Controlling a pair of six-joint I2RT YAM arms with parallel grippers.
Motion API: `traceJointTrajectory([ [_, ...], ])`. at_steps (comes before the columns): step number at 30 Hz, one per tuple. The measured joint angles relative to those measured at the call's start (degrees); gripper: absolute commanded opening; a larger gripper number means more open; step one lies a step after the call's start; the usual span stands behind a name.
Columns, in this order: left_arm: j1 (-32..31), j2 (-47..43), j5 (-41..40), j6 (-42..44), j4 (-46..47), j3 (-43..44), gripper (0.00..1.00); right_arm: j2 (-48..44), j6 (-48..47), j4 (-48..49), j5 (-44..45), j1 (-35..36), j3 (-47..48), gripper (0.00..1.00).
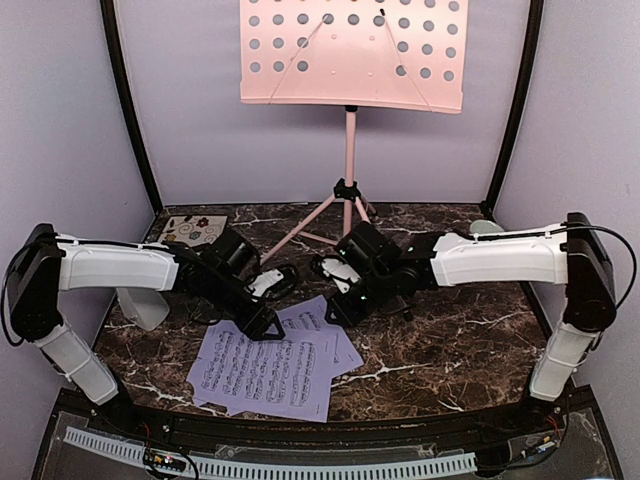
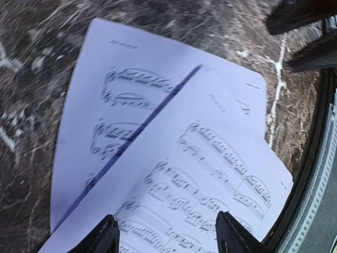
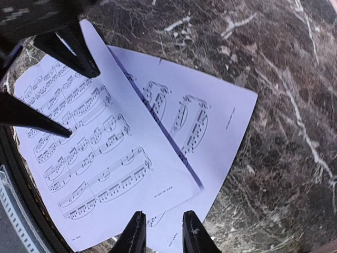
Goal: Set up the instrument practice props
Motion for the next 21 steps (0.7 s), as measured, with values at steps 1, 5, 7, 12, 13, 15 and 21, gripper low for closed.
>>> traceJointTrajectory([
  [1,-1.3,0.0,0.5,0.7,0.6,0.0,0.62,-0.7,0.8,0.3,-0.3,0.0,-1.8,0.25],
  [5,-3.3,1.1,1.9,2.2,3.5,0.0,0.58,-1.0,3.6,0.9,-1.0,-0.1,-6.1,0.25],
  [7,-3.5,3.0,2.0,2.5,4.9,0.1,0.56,-1.0,4.7,1.5,-1.4,-0.3,-7.5,0.25],
  [12,-3.9,7.6,0.9,2.6,5.5,1.3,0.53,-1.4,6.6,3.5,-2.7,-0.7,-10.3,0.25],
  [13,-3.9,8.6,0.4,2.7,5.6,1.7,0.52,-1.5,6.8,3.6,-2.9,-0.7,-10.6,0.25],
  [15,-3.9,10.3,-0.8,2.7,5.7,2.5,0.5,-2.0,7.1,4.0,-3.2,-0.7,-11.2,0.25],
  [21,-3.9,14.8,-8.9,1.5,5.7,6.7,0.43,-4.7,8.0,5.5,-4.1,-0.7,-13.0,0.25],
])
